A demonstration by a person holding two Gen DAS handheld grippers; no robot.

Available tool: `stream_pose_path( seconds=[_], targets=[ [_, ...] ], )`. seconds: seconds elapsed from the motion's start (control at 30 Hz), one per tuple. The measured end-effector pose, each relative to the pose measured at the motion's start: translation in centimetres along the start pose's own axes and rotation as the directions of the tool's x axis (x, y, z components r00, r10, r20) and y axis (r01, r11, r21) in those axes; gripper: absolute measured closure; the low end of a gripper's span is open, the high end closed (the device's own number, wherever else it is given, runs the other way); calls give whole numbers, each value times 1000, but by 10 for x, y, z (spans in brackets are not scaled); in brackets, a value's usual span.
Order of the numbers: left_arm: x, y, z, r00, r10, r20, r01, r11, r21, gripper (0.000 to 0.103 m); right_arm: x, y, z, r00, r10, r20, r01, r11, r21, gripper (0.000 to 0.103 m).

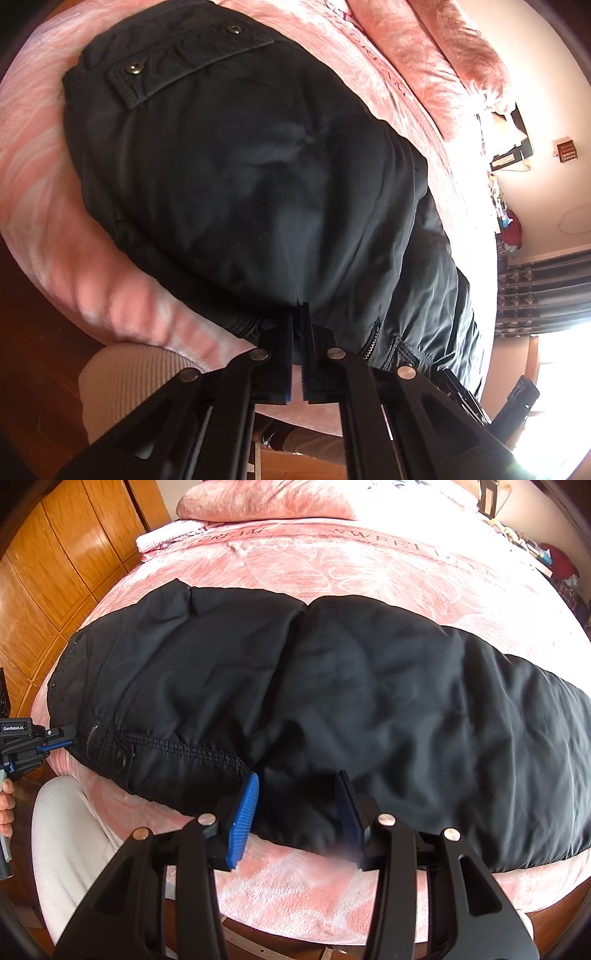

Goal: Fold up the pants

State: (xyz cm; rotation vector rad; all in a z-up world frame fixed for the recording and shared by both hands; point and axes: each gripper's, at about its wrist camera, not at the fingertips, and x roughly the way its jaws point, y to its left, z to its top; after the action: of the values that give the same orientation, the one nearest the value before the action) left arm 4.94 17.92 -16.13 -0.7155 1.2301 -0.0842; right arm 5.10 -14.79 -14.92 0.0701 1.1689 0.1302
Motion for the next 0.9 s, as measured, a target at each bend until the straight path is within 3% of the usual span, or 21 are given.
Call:
stream_pose_path(
  seconds=[0.33, 0.47, 0.5, 0.57, 0.6, 0.63, 0.73, 0.87, 0.9],
  targets=[
    [-6, -6, -15, 991, 125, 52, -129, 987, 95, 103, 3, -1, 0, 1000, -5, 4, 5, 1000, -5, 59],
    [-18, -39, -29, 979, 158, 131, -184, 956, 229, 103, -3, -5, 0, 1000, -11, 27, 10, 1000, 2, 59],
    [-18, -52, -33, 977, 161, 143, -195, 943, 270, 101, -6, -9, 1, 999, -17, 36, 16, 1000, 10, 59],
    [-13, -78, -43, 980, 140, 143, -182, 918, 353, 84, -11, -17, 2, 998, -37, 47, 35, 999, 39, 59],
    [-8, -91, -49, 981, 138, 135, -181, 899, 398, 58, -12, -22, 3, 998, -47, 49, 45, 998, 51, 59],
    [-2, -105, -54, 981, 138, 140, -186, 876, 444, 40, -13, -27, 2, 997, -57, 50, 54, 997, 61, 59],
    [19, -141, -69, 979, 127, 158, -194, 806, 559, 40, -8, -42, -1, 995, -98, 23, 95, 991, 92, 59],
    [57, -168, -75, 993, 95, 76, -122, 787, 605, 40, 5, -54, -6, 996, -93, -2, 92, 991, 102, 59],
    [68, -171, -76, 991, 115, 67, -132, 776, 616, 40, 7, -55, -6, 996, -89, -4, 89, 991, 100, 59]
  ],
)
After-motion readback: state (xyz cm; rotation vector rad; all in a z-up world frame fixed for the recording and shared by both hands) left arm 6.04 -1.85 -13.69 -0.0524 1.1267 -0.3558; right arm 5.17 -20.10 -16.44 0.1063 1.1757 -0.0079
